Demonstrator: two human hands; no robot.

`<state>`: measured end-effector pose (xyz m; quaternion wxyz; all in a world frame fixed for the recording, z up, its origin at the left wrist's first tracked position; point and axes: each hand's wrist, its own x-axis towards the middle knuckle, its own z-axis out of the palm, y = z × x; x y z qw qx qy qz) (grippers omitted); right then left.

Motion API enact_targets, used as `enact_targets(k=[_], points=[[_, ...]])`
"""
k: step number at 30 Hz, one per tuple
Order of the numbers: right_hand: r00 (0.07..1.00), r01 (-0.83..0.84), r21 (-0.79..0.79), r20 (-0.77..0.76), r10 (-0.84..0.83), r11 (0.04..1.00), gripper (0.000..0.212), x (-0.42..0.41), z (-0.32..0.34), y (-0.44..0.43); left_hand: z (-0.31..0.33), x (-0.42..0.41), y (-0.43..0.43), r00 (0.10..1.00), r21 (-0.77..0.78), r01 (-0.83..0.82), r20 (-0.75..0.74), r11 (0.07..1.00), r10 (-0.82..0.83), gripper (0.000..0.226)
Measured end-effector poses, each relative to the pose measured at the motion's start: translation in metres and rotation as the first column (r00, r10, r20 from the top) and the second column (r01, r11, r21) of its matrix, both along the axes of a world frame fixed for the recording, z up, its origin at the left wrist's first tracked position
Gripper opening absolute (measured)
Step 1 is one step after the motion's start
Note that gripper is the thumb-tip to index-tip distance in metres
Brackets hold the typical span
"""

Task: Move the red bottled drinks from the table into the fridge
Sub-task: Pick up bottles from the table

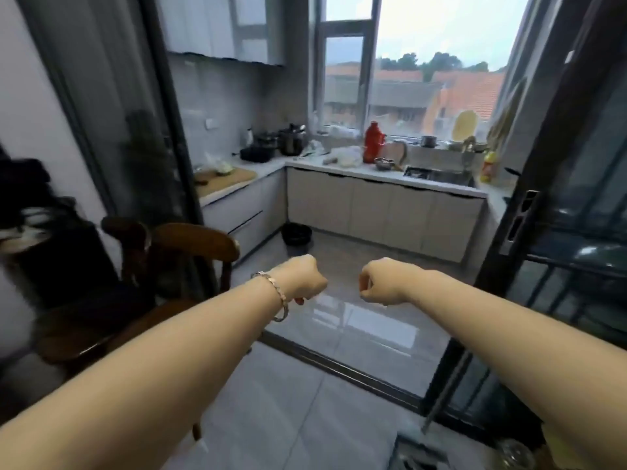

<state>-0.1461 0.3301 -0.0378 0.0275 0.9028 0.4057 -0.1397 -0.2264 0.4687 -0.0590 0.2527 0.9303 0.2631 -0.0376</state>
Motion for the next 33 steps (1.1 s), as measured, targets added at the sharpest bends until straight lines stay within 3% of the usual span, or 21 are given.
enact_targets(k=[7, 8, 15, 22, 33], points=[[0.921, -0.389, 0.004, -0.033, 0.389, 0.921, 0.023, -0.14, -0.026, 0.184, -0.026, -0.184, 0.141, 0.941, 0.011, -0.338, -0.001, 0.941, 0.338, 0.018], [0.877, -0.477, 0.018, -0.047, 0.478, 0.878, 0.023, -0.185, -0.034, 0.232, -0.031, -0.24, 0.174, 0.903, 0.035, -0.428, -0.01, 0.903, 0.429, 0.016], [0.68, -0.73, 0.068, -0.024, 0.733, 0.68, 0.024, -0.379, -0.046, 0.404, -0.042, -0.455, 0.297, 0.752, 0.131, -0.642, -0.086, 0.755, 0.654, 0.025], [0.509, -0.853, 0.112, -0.044, 0.86, 0.51, 0.021, -0.553, -0.062, 0.565, -0.047, -0.641, 0.414, 0.506, 0.133, -0.851, -0.058, 0.509, 0.861, 0.028], [0.299, -0.946, 0.114, -0.048, 0.953, 0.303, 0.028, -0.698, -0.099, 0.782, -0.081, -0.776, 0.588, 0.259, 0.057, -0.964, 0.003, 0.259, 0.966, 0.022]])
